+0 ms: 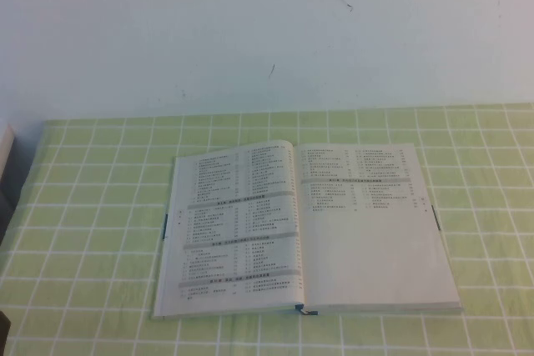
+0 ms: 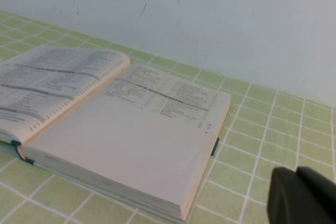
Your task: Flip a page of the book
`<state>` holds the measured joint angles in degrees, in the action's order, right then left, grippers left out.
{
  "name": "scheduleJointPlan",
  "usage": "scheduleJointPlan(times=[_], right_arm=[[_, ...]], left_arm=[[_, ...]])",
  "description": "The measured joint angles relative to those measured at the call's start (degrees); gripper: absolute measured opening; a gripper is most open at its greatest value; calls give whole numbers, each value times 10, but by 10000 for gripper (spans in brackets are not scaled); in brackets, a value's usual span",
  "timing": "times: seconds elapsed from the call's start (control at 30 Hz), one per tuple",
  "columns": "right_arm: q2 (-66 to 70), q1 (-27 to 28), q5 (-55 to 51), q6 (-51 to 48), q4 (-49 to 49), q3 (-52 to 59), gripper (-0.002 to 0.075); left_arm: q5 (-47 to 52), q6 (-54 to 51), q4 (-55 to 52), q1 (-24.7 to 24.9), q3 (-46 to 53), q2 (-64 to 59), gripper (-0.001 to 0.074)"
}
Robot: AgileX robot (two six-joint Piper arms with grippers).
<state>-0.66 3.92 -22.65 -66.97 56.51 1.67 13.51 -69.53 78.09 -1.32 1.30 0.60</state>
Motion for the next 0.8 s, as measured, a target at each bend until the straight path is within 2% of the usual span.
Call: scheduleJointPlan(times=[0.8], right_arm=[[0,0,-1,0,0,0,-4]], left_arm=[[0,-1,15,0,0,0,-4]])
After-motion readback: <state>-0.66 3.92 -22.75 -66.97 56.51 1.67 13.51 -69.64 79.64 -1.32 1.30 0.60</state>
